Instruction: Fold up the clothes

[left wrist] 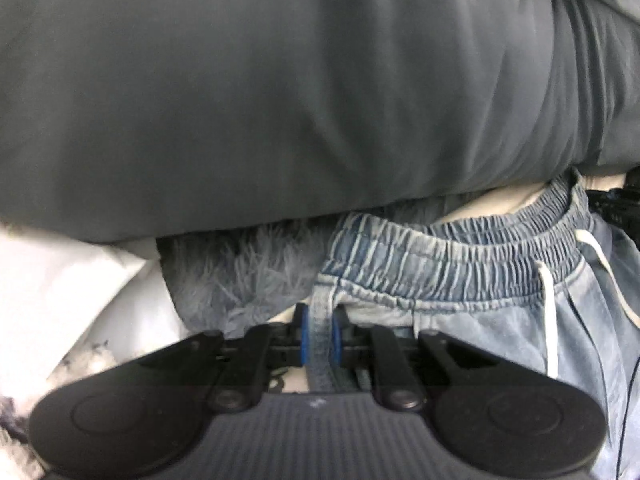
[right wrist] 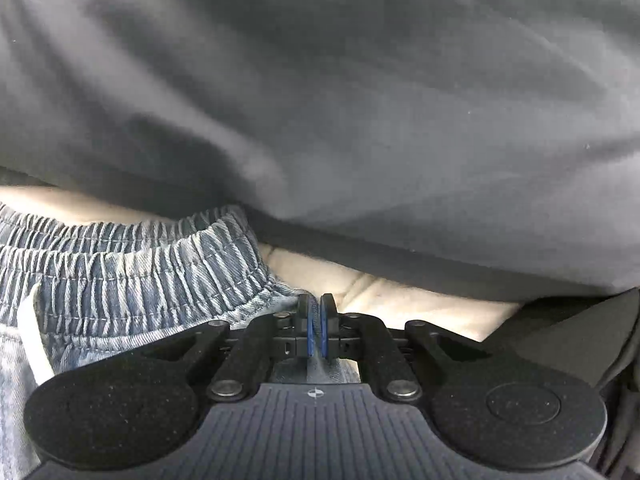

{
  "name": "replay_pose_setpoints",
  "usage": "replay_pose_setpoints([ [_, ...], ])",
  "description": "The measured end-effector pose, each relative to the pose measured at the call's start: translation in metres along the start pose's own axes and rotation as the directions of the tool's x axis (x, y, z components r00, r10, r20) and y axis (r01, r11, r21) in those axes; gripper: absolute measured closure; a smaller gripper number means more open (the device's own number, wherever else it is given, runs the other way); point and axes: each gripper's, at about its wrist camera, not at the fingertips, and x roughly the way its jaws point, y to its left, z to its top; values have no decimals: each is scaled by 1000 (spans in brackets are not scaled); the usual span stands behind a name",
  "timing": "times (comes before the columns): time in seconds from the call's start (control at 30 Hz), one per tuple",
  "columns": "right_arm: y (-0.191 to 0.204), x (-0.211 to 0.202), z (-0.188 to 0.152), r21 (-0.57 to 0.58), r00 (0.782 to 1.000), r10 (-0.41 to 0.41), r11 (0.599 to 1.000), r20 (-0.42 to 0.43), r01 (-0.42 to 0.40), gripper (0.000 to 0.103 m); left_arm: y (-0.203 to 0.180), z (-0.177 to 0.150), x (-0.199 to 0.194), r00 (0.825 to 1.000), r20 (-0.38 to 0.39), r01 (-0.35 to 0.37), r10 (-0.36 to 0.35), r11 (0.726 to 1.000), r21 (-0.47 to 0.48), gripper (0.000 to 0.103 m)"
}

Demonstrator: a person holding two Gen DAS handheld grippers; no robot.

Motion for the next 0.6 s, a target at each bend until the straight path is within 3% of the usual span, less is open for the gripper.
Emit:
replay_pose_setpoints([
  [0.2, -22, -36, -6, 92, 997, 58, 994, 50, -62, 94, -6, 5, -31, 999, 23, -27, 27, 1000, 3, 83],
  [0.33, -16, -75, -20, 59, 986, 119, 990, 118, -126, 76, -14, 7, -60, 993, 92, -84, 80, 996, 32, 85],
  [0.4, -10, -94, -27, 34, 975, 158, 986, 156, -165, 75, -16, 11, -69, 993, 108, -56, 53, 998, 28, 85],
  [0.47, -4, -110, -33, 14, 962, 197, 979, 190, -204, 64, -18, 14, -77, 992, 125, -27, 23, 999, 31, 83],
  [0.6, 18, -109, -39, 9, 944, 267, 962, 194, -274, 64, -56, 4, -72, 990, 110, 82, -90, 994, 75, 81],
])
